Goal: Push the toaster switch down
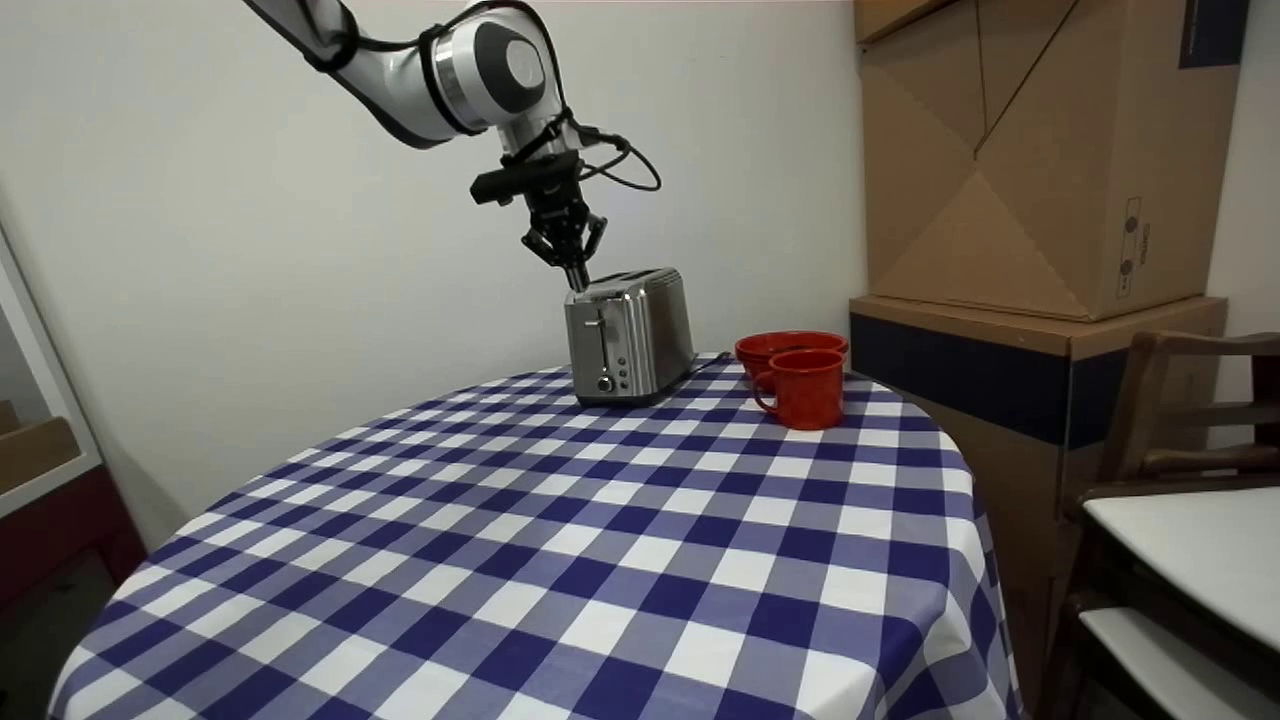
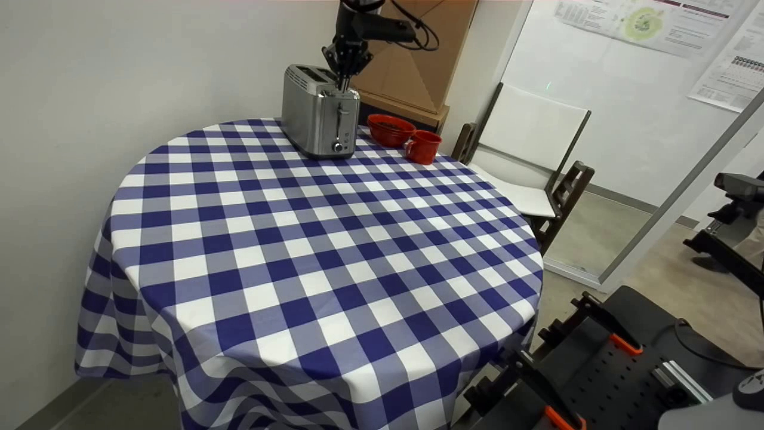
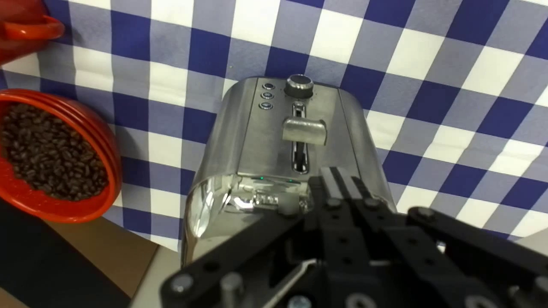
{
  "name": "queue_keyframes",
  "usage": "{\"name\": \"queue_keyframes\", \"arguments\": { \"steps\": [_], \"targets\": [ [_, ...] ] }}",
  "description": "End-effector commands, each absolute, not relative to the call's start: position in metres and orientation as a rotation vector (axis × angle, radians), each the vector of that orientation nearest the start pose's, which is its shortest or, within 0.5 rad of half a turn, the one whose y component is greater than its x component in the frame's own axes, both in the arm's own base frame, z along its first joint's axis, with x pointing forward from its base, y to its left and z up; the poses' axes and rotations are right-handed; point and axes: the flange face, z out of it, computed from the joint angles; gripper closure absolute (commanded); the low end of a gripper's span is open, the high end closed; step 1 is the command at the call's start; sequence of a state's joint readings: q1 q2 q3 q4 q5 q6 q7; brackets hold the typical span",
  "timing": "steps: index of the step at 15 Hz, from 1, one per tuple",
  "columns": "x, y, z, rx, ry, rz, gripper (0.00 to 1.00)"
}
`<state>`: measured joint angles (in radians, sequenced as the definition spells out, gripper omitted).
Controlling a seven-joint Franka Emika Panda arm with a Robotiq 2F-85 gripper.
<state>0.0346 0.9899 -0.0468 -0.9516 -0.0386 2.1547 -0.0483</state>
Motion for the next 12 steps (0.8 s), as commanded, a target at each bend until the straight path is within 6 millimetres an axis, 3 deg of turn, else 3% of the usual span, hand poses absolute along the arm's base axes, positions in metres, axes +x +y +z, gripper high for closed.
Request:
{"name": "queue_keyframes", "arguments": {
  "steps": [1,7,12],
  "targets": [
    [0.815,0.002,0.274,-3.240,-0.099,-0.314,1.00],
    [0.818,-0.001,0.242,-3.258,-0.101,-0.257,1.00],
    [0.815,-0.005,0.196,-3.260,-0.117,-0.180,1.00]
  ]
}}
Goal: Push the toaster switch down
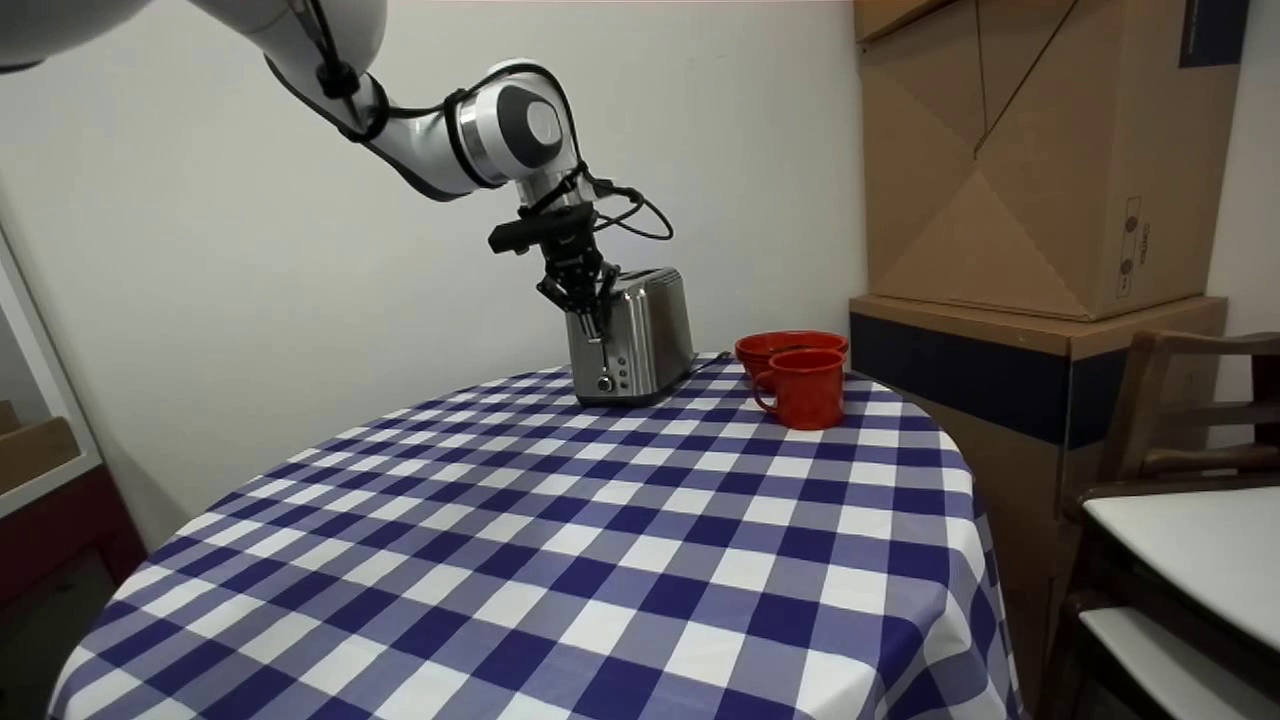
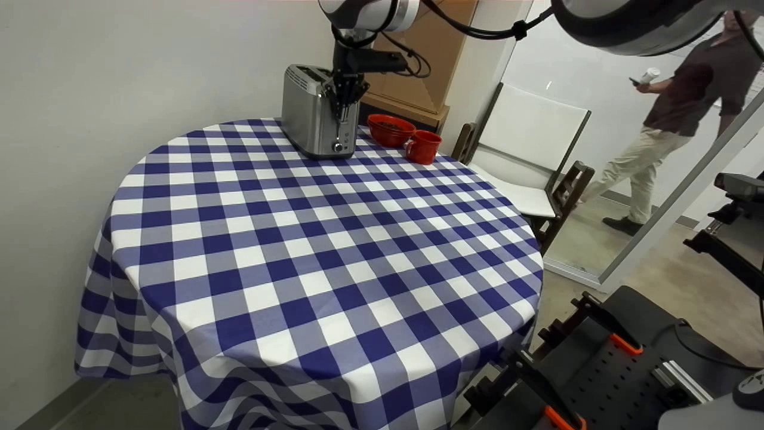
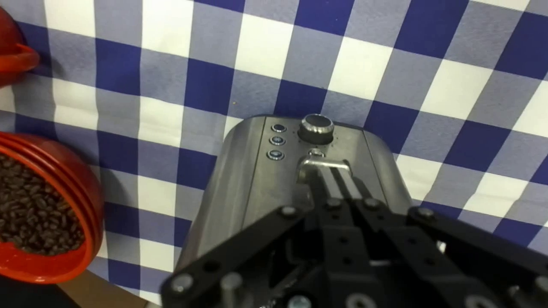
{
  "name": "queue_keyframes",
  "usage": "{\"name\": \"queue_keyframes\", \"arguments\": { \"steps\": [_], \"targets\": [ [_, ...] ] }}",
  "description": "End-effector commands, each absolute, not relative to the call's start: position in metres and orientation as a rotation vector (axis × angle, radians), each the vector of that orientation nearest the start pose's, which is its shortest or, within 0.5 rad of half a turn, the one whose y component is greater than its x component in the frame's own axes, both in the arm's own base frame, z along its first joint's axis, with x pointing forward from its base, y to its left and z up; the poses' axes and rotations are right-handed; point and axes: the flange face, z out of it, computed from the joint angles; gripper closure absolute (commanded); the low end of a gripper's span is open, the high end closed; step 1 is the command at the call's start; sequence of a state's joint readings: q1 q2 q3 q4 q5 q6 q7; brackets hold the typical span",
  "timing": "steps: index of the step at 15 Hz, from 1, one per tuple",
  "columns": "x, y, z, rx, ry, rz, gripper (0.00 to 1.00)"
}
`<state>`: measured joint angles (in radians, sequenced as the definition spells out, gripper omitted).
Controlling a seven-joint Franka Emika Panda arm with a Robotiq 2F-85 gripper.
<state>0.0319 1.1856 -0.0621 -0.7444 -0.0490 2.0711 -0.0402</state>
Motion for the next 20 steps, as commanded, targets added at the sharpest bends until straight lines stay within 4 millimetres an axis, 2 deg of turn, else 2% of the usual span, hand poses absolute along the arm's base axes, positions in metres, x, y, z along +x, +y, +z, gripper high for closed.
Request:
{"name": "queue_keyframes", "arguments": {
  "steps": [1,4,7,9,13,14,17,20],
  "targets": [
    [0.814,-0.005,0.187,-3.263,-0.123,-0.164,1.00],
    [0.807,-0.006,0.146,-3.259,-0.156,-0.089,1.00],
    [0.806,-0.003,0.145,-3.260,-0.184,-0.069,1.00],
    [0.808,0.002,0.154,-3.241,-0.204,-0.072,1.00],
    [0.810,0.009,0.188,-3.183,-0.236,-0.070,1.00],
    [0.811,0.011,0.202,-3.166,-0.243,-0.070,1.00],
    [0.810,0.017,0.229,-3.139,-0.254,-0.061,1.00],
    [0.810,0.025,0.269,-3.118,-0.268,-0.072,1.00]
  ]
}}
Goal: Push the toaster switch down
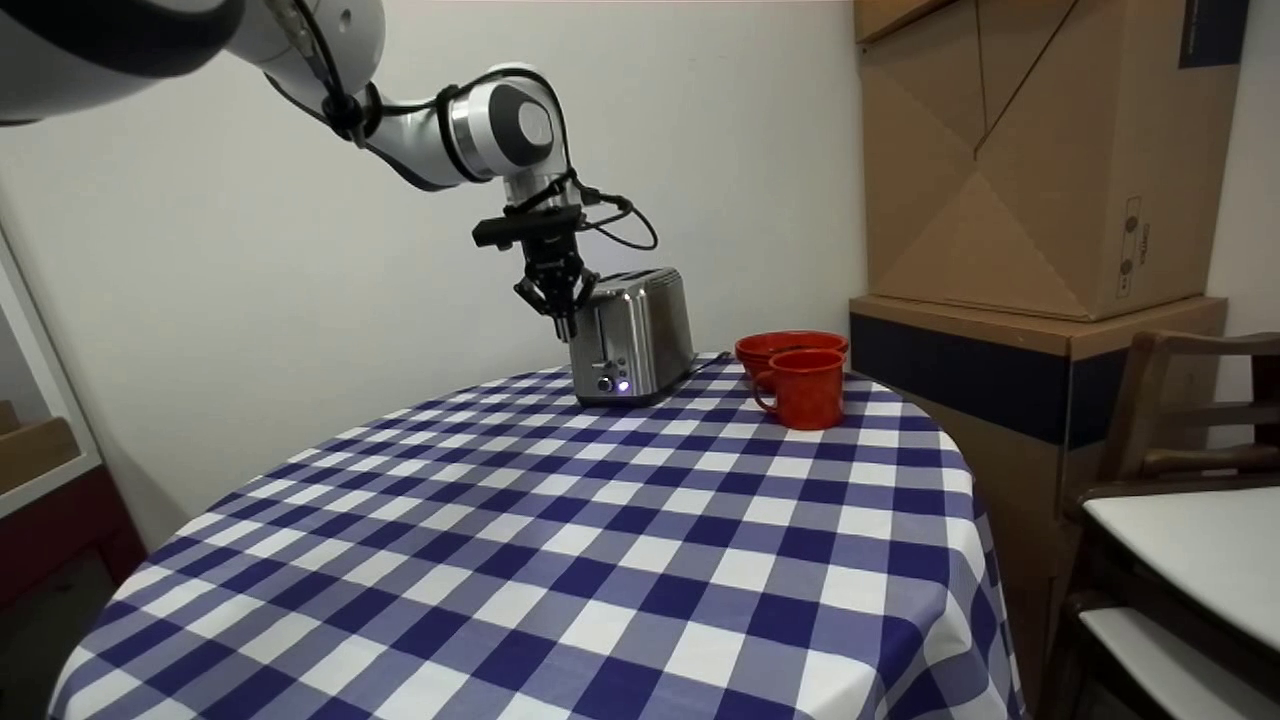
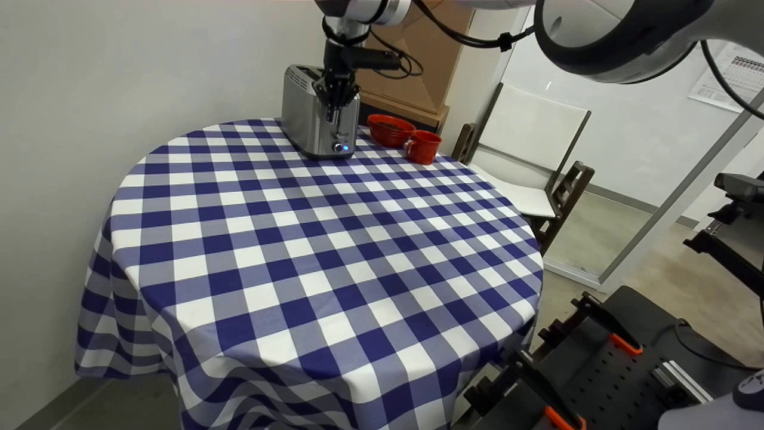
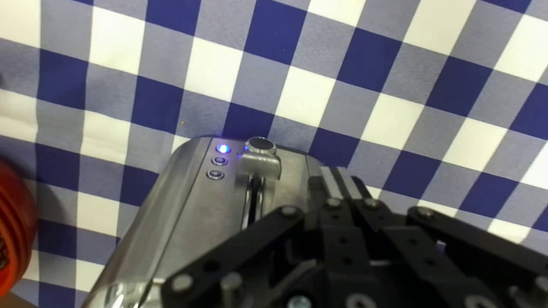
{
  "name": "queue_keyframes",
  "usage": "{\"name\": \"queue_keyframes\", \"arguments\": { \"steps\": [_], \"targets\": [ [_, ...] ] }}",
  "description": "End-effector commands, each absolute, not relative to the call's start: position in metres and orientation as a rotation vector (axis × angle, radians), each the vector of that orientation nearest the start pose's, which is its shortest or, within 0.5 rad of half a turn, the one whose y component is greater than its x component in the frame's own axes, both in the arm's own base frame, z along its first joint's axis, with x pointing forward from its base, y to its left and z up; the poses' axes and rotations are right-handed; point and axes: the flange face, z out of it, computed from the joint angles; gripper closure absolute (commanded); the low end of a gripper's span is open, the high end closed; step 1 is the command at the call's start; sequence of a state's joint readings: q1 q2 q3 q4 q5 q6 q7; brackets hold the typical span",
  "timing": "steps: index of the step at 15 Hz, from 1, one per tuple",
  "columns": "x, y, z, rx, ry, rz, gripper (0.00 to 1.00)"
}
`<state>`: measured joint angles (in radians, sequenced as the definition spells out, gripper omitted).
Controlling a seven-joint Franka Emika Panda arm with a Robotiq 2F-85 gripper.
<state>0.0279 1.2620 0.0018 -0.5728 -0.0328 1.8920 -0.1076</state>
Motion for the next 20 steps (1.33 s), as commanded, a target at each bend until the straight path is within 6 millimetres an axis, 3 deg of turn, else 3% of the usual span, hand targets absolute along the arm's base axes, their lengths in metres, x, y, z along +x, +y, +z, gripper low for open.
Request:
{"name": "queue_keyframes", "arguments": {
  "steps": [1,2,3,4,8,14,20],
  "targets": [
    [0.809,0.027,0.281,-3.118,-0.270,-0.077,1.00],
    [0.808,0.030,0.294,-3.117,-0.265,-0.078,1.00],
    [0.806,0.032,0.305,-3.116,-0.263,-0.078,0.74],
    [0.805,0.035,0.315,-3.114,-0.276,-0.080,0.73],
    [0.801,0.049,0.347,-3.112,-0.307,-0.115,0.45],
    [0.790,0.067,0.363,-3.120,-0.328,-0.123,0.03],
    [0.768,0.079,0.368,-3.123,-0.358,-0.159,0.00]
  ]
}}
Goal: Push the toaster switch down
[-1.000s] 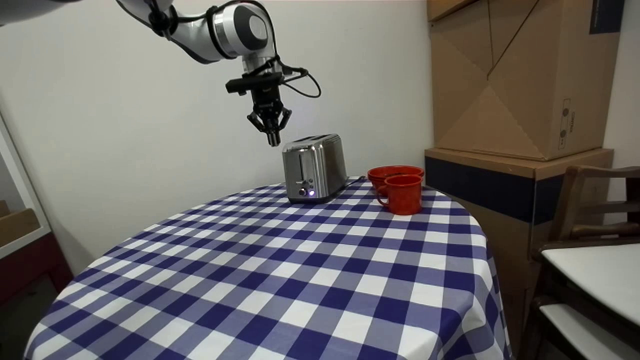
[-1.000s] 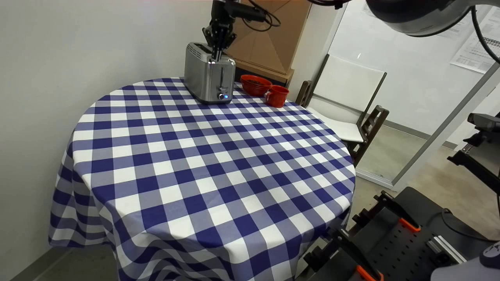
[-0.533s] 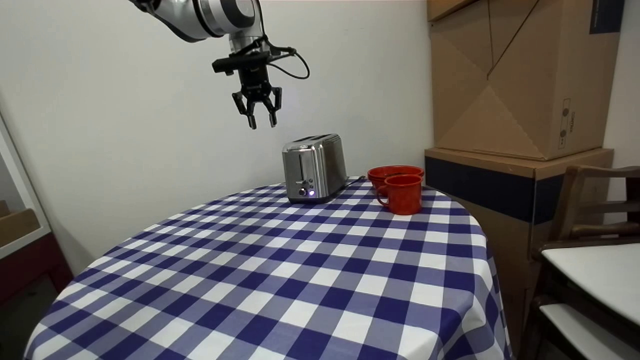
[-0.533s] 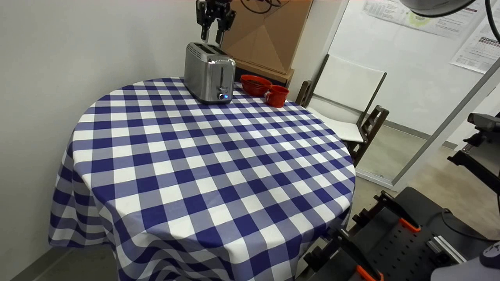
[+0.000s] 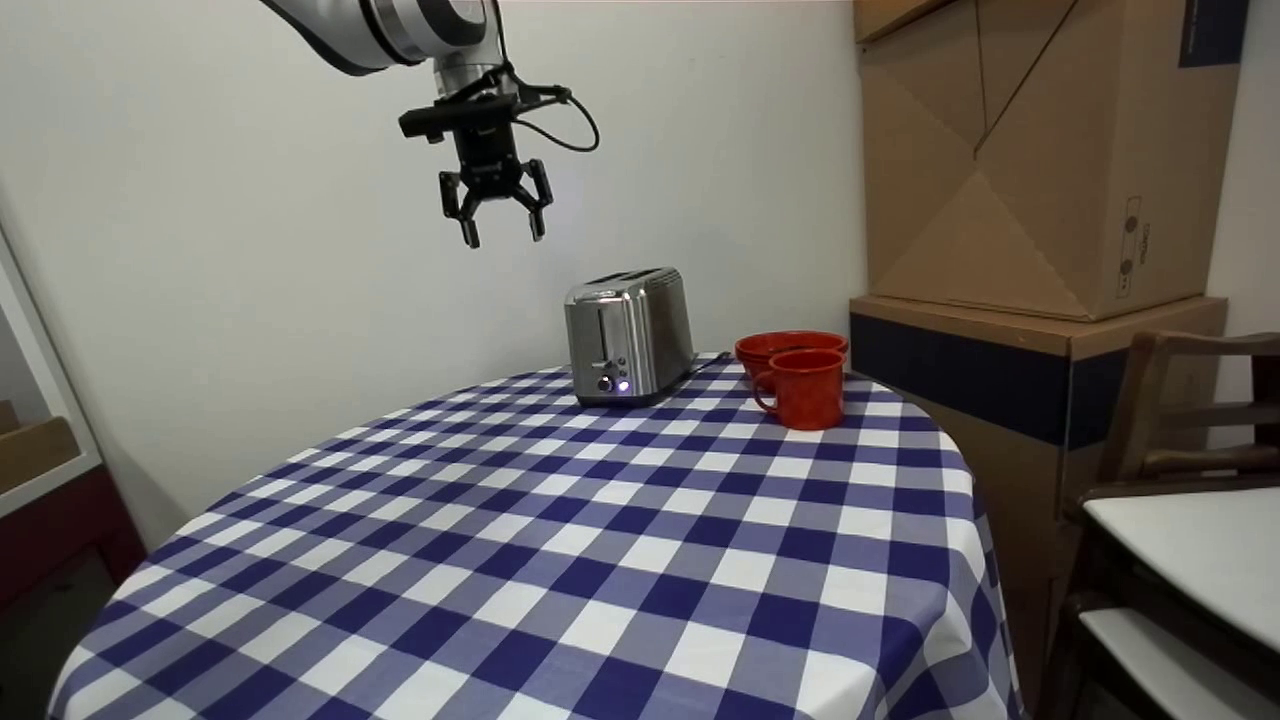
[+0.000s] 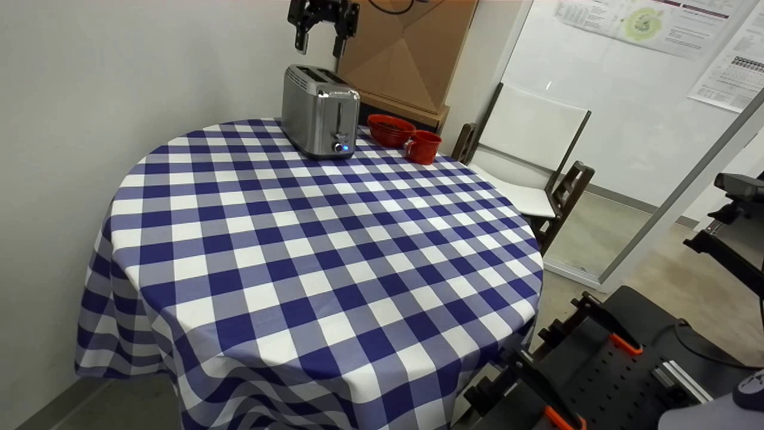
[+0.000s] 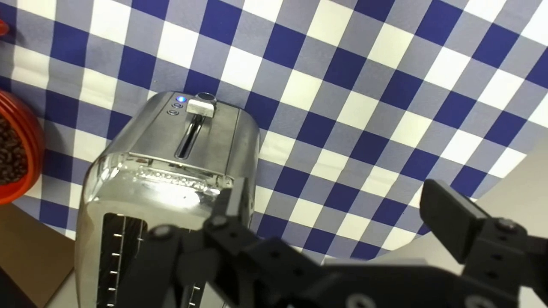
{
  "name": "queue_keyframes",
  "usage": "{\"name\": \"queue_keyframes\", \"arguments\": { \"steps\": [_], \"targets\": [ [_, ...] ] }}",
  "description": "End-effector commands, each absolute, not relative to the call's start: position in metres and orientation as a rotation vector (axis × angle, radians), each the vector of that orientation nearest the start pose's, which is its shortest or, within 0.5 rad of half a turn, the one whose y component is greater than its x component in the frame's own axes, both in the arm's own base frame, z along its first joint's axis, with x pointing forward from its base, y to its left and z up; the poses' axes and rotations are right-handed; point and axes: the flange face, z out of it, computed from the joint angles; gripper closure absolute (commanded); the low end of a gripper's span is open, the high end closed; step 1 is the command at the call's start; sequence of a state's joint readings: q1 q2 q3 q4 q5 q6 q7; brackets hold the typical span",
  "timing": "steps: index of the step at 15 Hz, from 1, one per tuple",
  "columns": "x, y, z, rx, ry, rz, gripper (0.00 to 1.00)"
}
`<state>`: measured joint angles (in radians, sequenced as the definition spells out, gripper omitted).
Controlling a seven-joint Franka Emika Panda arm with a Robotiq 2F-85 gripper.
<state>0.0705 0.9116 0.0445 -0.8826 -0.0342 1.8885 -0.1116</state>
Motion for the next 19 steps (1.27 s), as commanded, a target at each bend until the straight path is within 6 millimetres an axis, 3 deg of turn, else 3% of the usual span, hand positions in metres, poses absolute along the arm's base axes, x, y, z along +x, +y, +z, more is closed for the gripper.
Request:
{"name": "queue_keyframes", "arguments": {
  "steps": [1,11,12,15,19],
  "targets": [
    [0.763,0.080,0.368,-3.124,-0.360,-0.170,0.00],
    [0.694,0.079,0.368,-3.133,-0.321,-0.157,0.00],
    [0.721,0.080,0.363,-3.126,-0.350,-0.144,0.00],
    [0.704,0.080,0.365,-3.129,-0.342,-0.135,0.00],
    [0.700,0.079,0.365,-3.130,-0.340,-0.131,0.00]
  ]
}}
